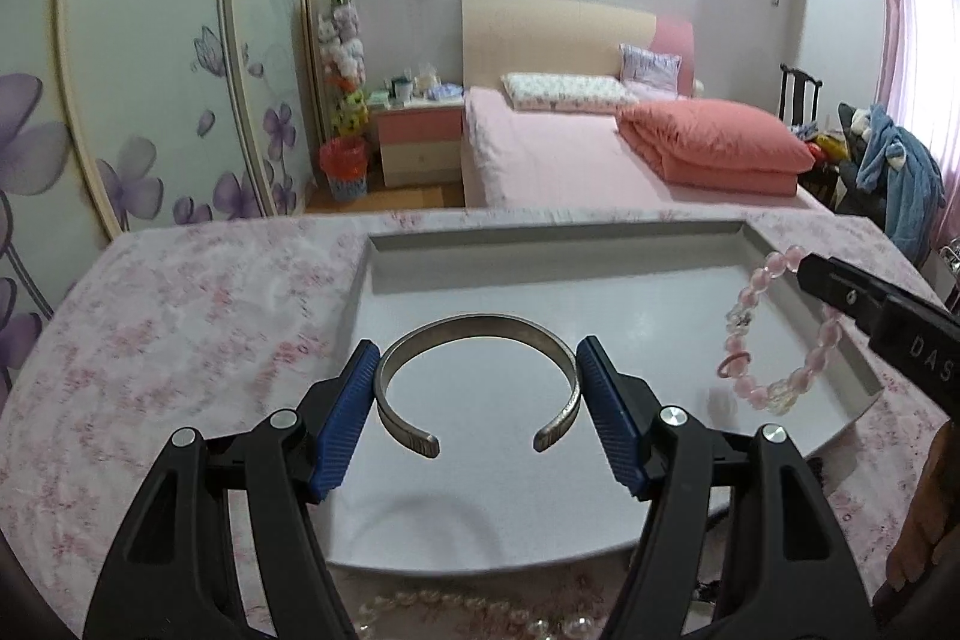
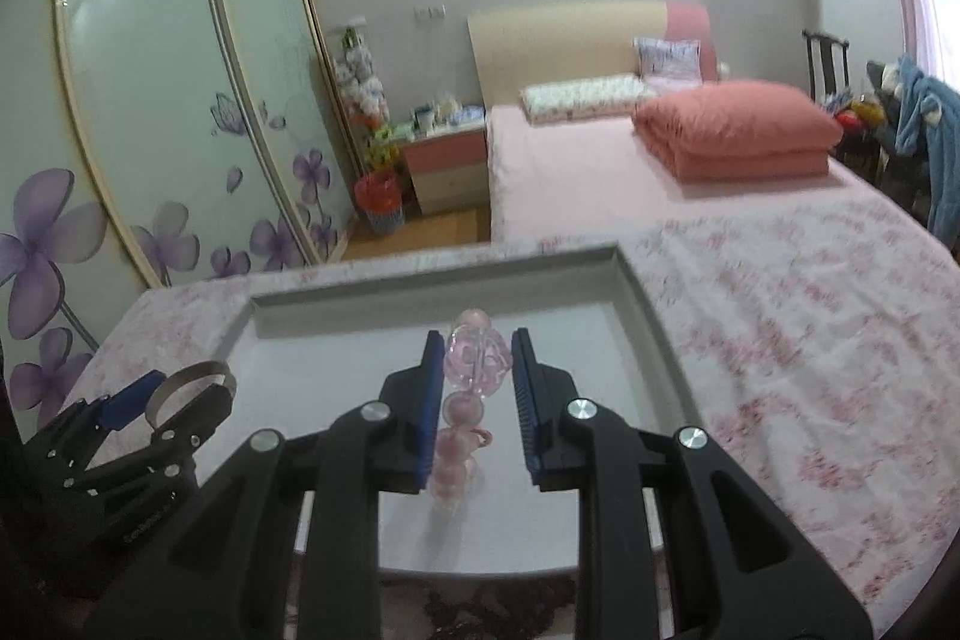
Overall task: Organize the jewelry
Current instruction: 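Carry the pink bracelet and silver cuff into the gray tray and open both tools, then withdraw both open tools from the gray tray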
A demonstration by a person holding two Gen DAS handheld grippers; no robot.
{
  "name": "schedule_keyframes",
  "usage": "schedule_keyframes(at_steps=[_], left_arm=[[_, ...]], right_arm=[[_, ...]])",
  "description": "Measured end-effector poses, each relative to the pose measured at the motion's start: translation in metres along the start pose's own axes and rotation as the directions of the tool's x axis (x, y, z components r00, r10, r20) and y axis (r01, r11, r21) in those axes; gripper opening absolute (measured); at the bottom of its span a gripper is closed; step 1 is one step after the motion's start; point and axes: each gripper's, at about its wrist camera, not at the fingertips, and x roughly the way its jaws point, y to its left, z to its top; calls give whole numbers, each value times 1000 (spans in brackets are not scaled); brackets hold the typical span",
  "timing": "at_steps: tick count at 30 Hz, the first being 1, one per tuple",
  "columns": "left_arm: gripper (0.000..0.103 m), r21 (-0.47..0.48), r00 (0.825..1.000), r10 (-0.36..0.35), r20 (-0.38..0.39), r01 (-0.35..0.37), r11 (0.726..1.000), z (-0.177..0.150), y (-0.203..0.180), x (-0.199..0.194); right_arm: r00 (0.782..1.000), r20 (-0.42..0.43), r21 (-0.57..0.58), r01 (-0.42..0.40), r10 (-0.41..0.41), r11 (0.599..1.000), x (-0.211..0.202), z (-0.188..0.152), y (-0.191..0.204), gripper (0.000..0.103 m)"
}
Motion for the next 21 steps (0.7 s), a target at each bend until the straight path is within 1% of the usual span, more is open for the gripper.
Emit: schedule_keyframes(at_steps=[3,8,9,10,11,12,14,21], left_arm=[[68,13,1000,-2,-26,2,1000,-3,-2,8],[68,17,999,-9,-52,9,1000,-6,-5,15],[68,17,998,-10,-55,11,1000,-5,-5,16],[68,20,999,-11,-51,12,1000,-6,-6,15],[69,22,999,-10,-47,11,1000,-5,-7,15],[72,23,999,-10,-42,11,1000,-4,-6,14],[75,20,1000,-3,-29,4,1000,-1,-3,11],[75,-11,999,43,3,-43,999,5,16,-5]], right_arm=[[999,-39,26,18,-17,999,11,-6,-9,23],[997,-58,37,58,-56,998,14,-10,-19,25],[996,-60,35,62,-60,997,13,-10,-20,28],[996,-58,35,67,-65,997,12,-11,-21,40],[996,-50,36,73,-71,997,10,-13,-22,49],[996,-43,32,76,-74,997,8,-13,-22,50],[996,-33,25,80,-79,997,3,-13,-23,50],[997,3,19,81,-81,997,-18,-10,-22,50]])
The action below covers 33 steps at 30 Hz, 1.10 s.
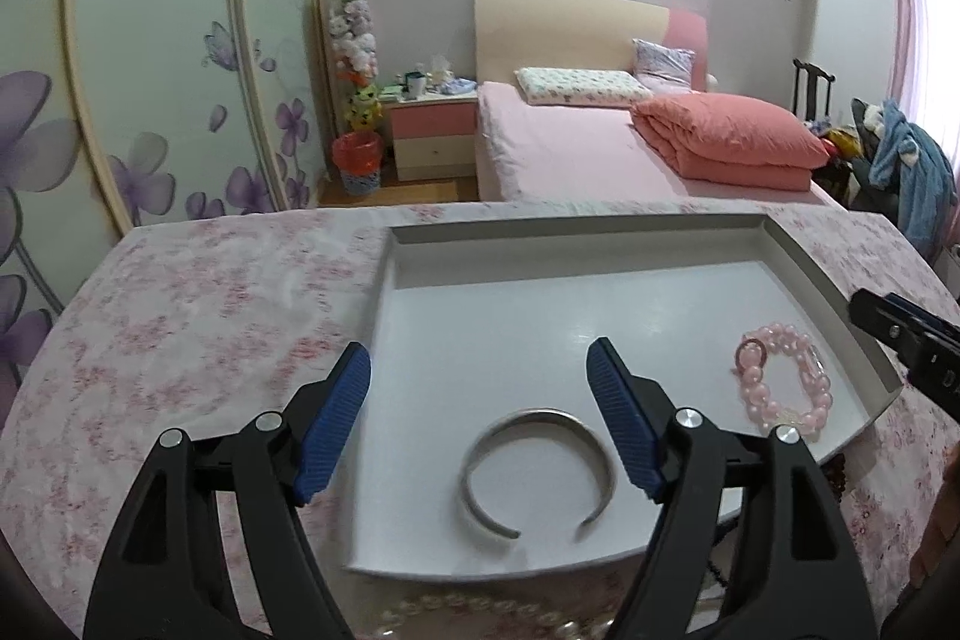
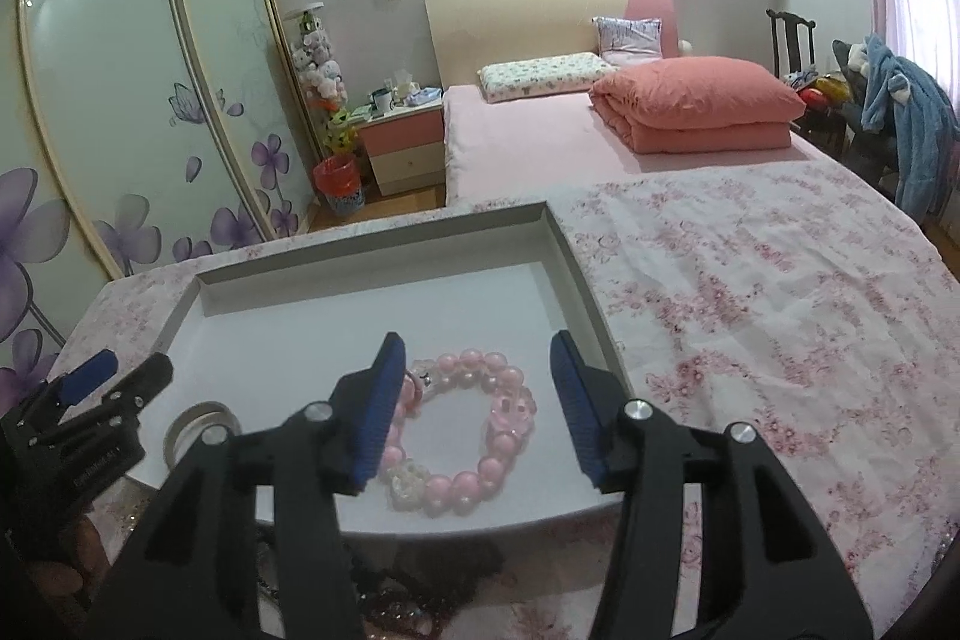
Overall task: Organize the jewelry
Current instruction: 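Withdraw both open tools from the gray tray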
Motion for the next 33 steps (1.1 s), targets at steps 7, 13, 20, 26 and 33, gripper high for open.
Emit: schedule_keyframes(at_steps=[7,13,20,26,33], left_arm=[[76,-28,999,25,25,-24,999,-11,24,-32],[81,-40,999,47,25,-45,998,-30,45,-60],[82,-44,997,82,-11,-83,996,-64,65,-89],[82,-73,996,78,-49,-81,994,-80,76,-95],[82,-66,995,76,-63,-80,995,-89,73,-101]], right_arm=[[1000,10,-20,-15,15,1000,-28,-7,5,50],[999,-25,-45,-27,26,999,-53,-27,8,50],[989,-147,-100,-47,32,994,-66,-71,10,47],[973,-228,-136,-67,35,988,-65,-101,20,32],[965,-260,-173,-62,15,983,-58,-114,34,25]])
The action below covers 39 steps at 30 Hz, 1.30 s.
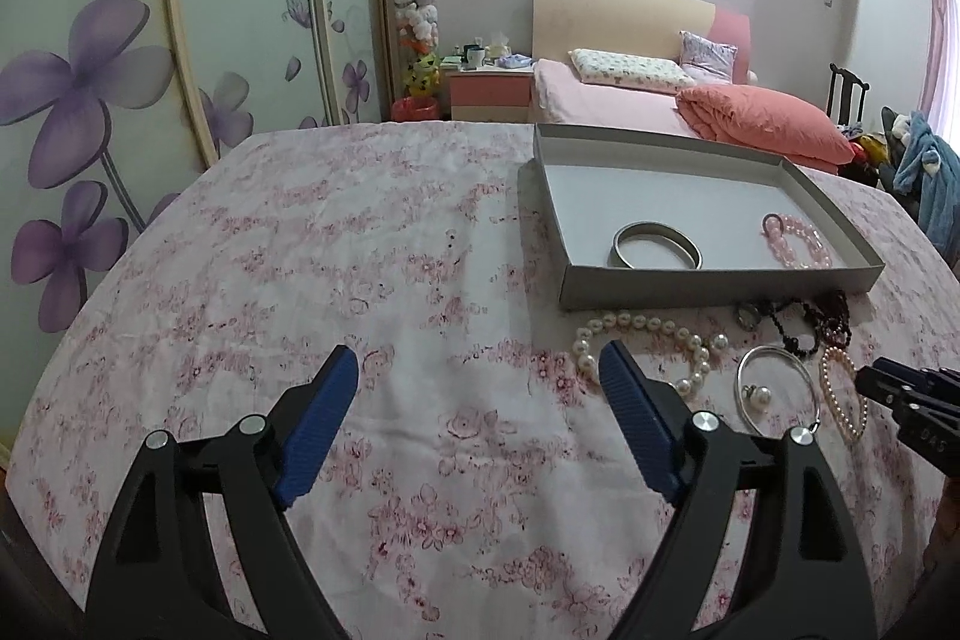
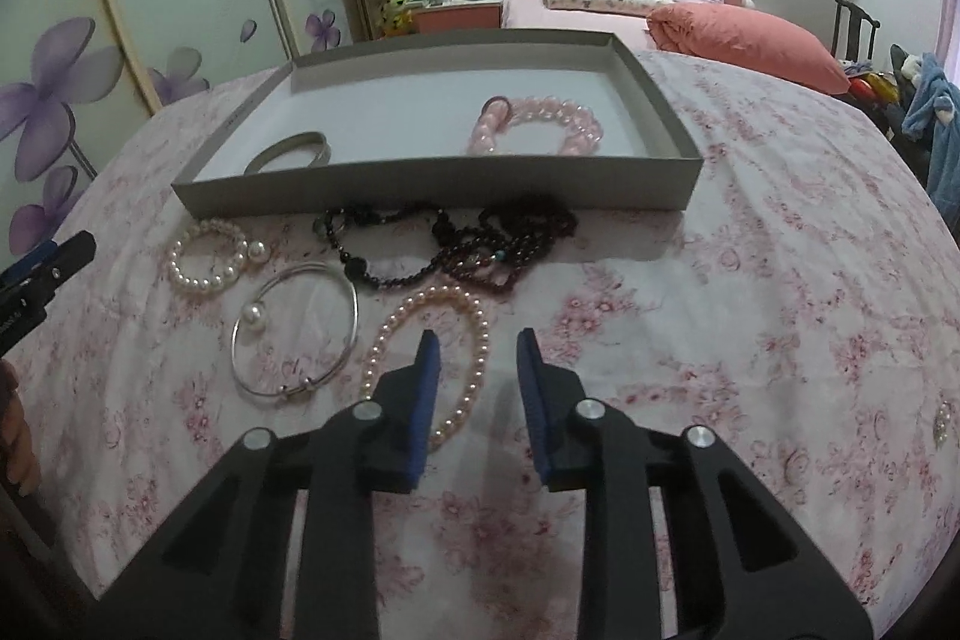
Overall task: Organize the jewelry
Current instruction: 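Withdraw both open tools from the gray tray, then grasp the pink pearl strand with the right tool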
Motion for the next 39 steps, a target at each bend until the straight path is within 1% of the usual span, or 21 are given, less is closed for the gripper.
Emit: schedule_keyframes(at_steps=[2,4,6,7,8,10,14,19,25,28,29,30,32,33,36,39], left_arm=[[82,3,1000,1,-5,-1,1000,-1,-1,-1],[82,3,1000,-1,-14,1,1000,-2,-2,0],[82,4,1000,-5,-24,5,1000,-3,-4,2],[82,4,1000,-8,-30,8,1000,-3,-5,3],[82,6,999,-11,-38,11,1000,-3,-8,4],[82,12,999,-19,-47,20,1000,-3,-12,6],[82,26,998,-32,-62,33,999,-1,-21,12],[81,51,994,-36,-98,41,998,0,-34,26],[68,50,988,-36,-151,44,998,5,-45,49],[57,55,985,-29,-171,38,998,6,-48,58],[48,64,982,-26,-186,38,997,6,-50,62],[43,70,980,-28,-196,42,997,4,-50,64],[39,85,982,-29,-189,46,995,2,-49,61],[34,97,981,-31,-189,50,994,1,-49,58],[30,119,979,-46,-197,71,990,-5,-46,50],[30,126,977,-70,-203,97,987,-12,-44,40]], right_arm=[[1000,-15,-7,16,-16,1000,4,-2,3,23],[999,-6,-30,37,-37,999,3,-4,6,21],[999,-2,-42,43,-43,998,3,-6,6,15],[999,-1,-48,45,-45,998,2,-6,6,9],[999,-1,-54,53,-53,997,2,-7,5,7],[997,1,-40,74,-74,996,1,-7,-1,7],[995,0,29,104,-104,994,1,-3,-22,7],[995,-1,31,104,-104,994,1,-3,-29,7],[996,-2,35,93,-93,995,1,-1,-31,7],[996,-3,37,90,-90,995,2,0,-29,7],[996,-3,38,89,-89,995,2,0,-29,7],[996,-3,39,88,-88,995,2,1,-29,7],[996,-3,40,87,-86,995,2,1,-29,7],[996,-3,40,87,-87,995,3,1,-28,7],[996,-3,41,85,-85,995,3,1,-28,7],[997,-3,44,83,-83,996,3,1,-28,7]])
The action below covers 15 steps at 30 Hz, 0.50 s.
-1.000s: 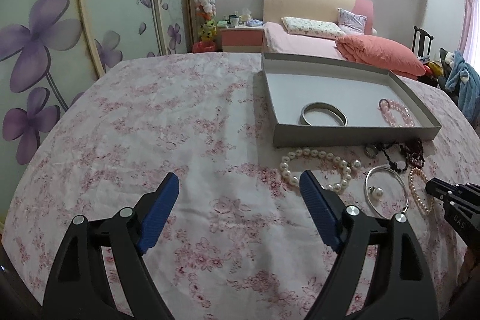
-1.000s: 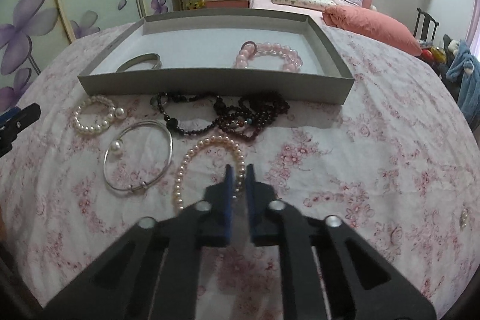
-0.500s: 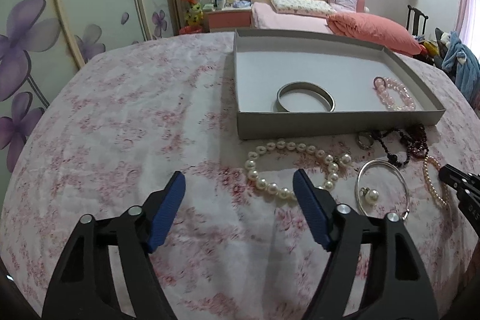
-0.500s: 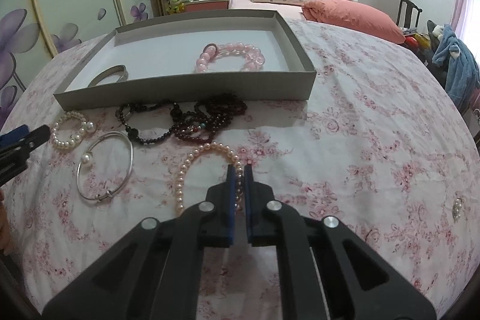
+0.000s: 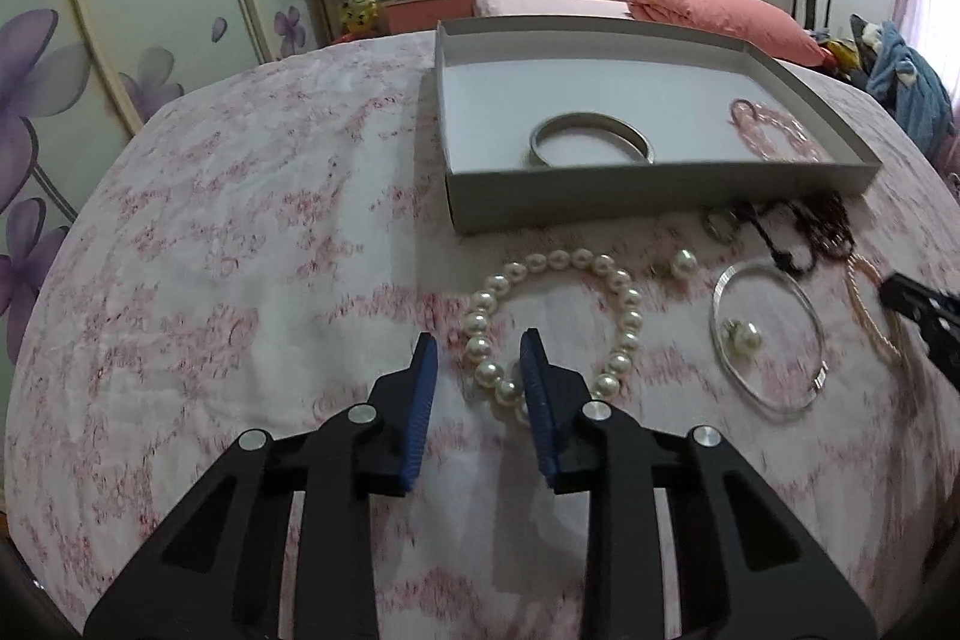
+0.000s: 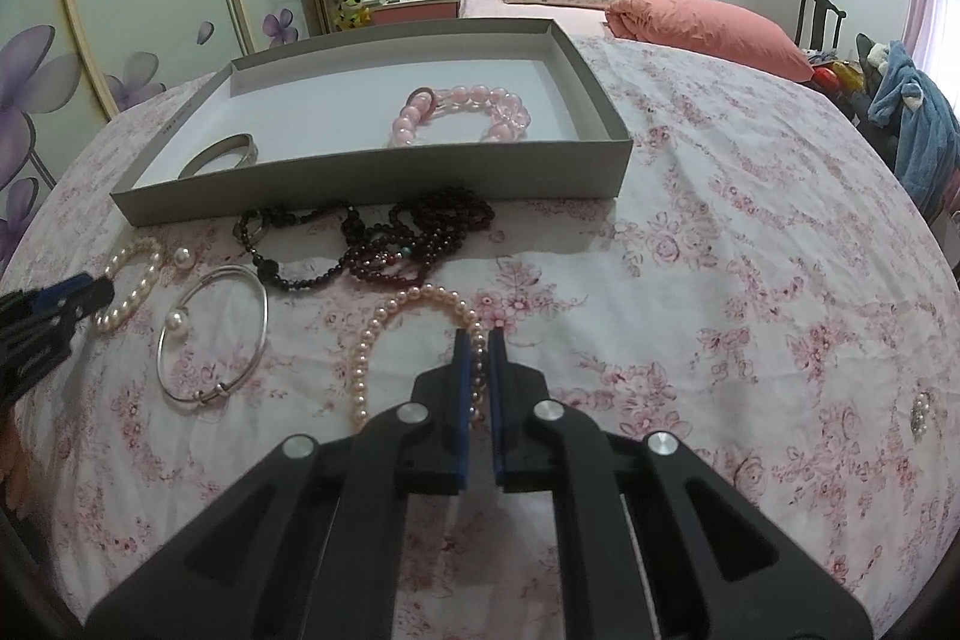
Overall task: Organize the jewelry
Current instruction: 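Grasp the pink pearl strand with the right tool, then grasp the white pearl bracelet with the left tool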
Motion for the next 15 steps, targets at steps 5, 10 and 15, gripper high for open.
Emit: schedule_keyframes(at_steps=[5,10,15], left_arm=[[32,12,1000,-7,4,7,1000,-4,-5,-4],[32,4,1000,-12,12,12,1000,-2,-5,-2],[33,-5,1000,-20,14,20,1000,-2,-4,-2]], right_arm=[[1000,-1,0,0,0,1000,0,0,0,7],[1000,-1,3,-3,3,1000,0,0,0,7],[1000,-1,4,-4,4,1000,0,0,0,7]])
